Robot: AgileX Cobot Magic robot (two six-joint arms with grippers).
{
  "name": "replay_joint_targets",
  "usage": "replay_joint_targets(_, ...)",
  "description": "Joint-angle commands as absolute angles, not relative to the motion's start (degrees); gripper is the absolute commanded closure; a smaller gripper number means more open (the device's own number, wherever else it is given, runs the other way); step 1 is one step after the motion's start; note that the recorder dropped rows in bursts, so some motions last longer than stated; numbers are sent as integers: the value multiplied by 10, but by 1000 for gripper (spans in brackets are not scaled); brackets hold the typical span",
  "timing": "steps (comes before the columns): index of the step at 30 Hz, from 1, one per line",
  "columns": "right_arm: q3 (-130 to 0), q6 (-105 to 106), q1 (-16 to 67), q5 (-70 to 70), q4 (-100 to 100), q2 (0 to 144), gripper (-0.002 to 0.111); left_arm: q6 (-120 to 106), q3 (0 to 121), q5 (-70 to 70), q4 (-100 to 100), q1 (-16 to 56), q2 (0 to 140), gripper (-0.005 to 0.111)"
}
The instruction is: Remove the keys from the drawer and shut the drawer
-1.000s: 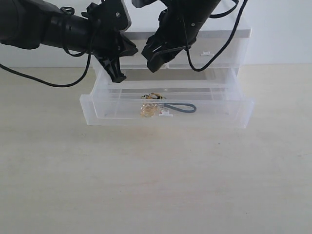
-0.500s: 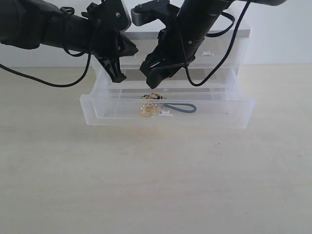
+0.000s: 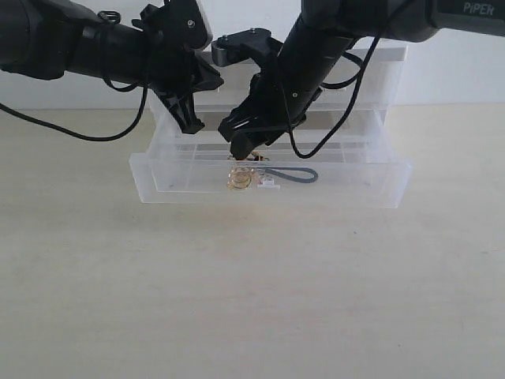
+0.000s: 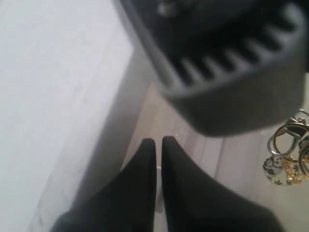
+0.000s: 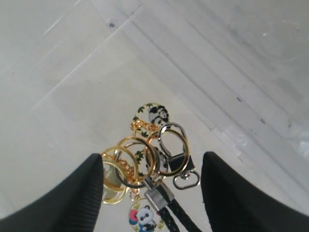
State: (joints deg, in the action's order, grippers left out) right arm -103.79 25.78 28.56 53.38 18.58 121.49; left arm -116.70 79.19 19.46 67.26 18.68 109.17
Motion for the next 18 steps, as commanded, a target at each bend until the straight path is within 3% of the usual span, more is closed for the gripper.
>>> replay_joint_targets(1,-1036,249,285,526,171,1215,56,-1165,802,130,686,179,1090,103)
replay_joint_targets(18,-1036,211,285,503,147,1239,56,-1165,802,131,686,179,1090,103)
